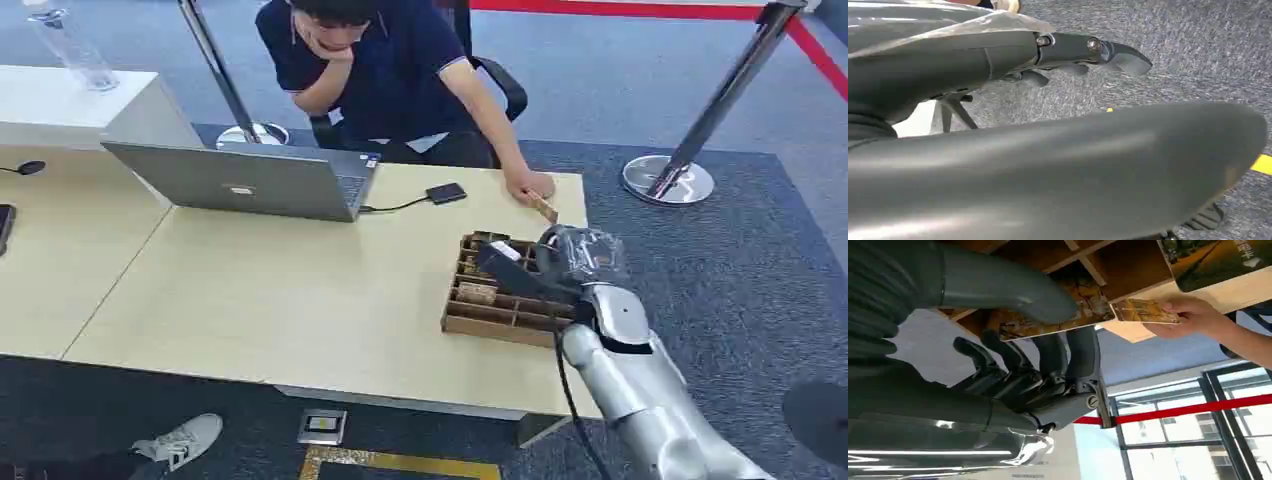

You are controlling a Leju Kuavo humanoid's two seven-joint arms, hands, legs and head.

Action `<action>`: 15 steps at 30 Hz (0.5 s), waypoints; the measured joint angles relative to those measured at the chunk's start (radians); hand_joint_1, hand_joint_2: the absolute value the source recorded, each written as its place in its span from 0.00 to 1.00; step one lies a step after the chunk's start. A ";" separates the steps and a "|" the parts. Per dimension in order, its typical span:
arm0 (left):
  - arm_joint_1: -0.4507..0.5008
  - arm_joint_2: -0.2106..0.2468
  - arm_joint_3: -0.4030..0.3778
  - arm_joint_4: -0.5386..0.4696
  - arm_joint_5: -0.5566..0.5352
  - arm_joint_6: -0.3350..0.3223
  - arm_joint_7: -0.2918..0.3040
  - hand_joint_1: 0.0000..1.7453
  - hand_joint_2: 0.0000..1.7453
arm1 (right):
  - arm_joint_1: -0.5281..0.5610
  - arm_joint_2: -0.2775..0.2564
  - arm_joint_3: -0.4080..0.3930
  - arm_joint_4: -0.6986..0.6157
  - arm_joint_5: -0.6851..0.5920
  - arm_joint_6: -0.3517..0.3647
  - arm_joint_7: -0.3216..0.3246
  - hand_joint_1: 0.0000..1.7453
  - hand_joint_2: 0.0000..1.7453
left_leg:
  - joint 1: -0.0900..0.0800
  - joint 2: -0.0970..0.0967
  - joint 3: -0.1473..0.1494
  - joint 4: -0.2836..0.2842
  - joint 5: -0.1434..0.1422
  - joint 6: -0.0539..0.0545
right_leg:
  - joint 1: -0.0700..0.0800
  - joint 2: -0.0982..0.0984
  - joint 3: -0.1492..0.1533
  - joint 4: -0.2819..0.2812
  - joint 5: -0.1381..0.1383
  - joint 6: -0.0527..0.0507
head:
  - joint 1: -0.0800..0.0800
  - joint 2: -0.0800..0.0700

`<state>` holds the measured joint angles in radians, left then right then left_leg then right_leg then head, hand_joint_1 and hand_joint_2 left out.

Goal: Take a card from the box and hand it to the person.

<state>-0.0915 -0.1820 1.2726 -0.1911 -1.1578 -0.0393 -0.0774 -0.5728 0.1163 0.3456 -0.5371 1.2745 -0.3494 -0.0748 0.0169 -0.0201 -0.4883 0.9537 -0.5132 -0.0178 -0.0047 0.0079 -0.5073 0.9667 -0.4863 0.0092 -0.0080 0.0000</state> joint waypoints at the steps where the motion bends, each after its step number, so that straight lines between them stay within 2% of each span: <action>1: 0.000 0.000 0.000 0.000 0.000 0.000 0.000 0.00 0.00 | 0.000 0.000 0.000 -0.001 0.000 -0.008 -0.003 1.00 1.00 | 0.000 0.000 0.000 0.000 0.000 0.000 | 0.000 0.000 0.000 0.000 0.000 0.000 | 0.000 0.000; 3: 0.000 0.002 0.001 0.000 0.003 0.000 0.000 0.00 0.00 | 0.001 0.000 0.000 -0.005 0.003 -0.028 -0.013 1.00 1.00 | 0.000 0.000 0.000 0.000 0.000 0.000 | 0.000 0.000 0.000 0.000 0.000 0.000 | 0.000 0.000; 8: 0.000 0.002 0.001 0.000 0.006 0.000 -0.002 0.00 0.00 | 0.022 0.000 0.000 -0.065 0.013 -0.020 -0.022 1.00 1.00 | 0.000 0.000 -0.001 0.000 0.000 0.000 | 0.000 0.000 -0.001 0.000 0.000 0.000 | 0.000 0.000; 15: 0.001 0.002 0.003 0.000 0.011 0.000 -0.005 0.00 0.00 | 0.076 -0.006 0.000 -0.232 0.015 0.010 -0.043 1.00 1.00 | 0.000 0.000 -0.001 0.000 0.000 0.000 | 0.000 0.000 -0.001 0.000 0.000 0.000 | 0.000 0.000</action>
<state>-0.0906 -0.1797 1.2760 -0.1911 -1.1471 -0.0389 -0.0824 -0.4968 0.1106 0.3460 -0.7692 1.2894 -0.3392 -0.1174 0.0169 -0.0202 -0.4892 0.9537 -0.5132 -0.0178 -0.0047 0.0079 -0.5083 0.9667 -0.4863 0.0092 -0.0077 0.0000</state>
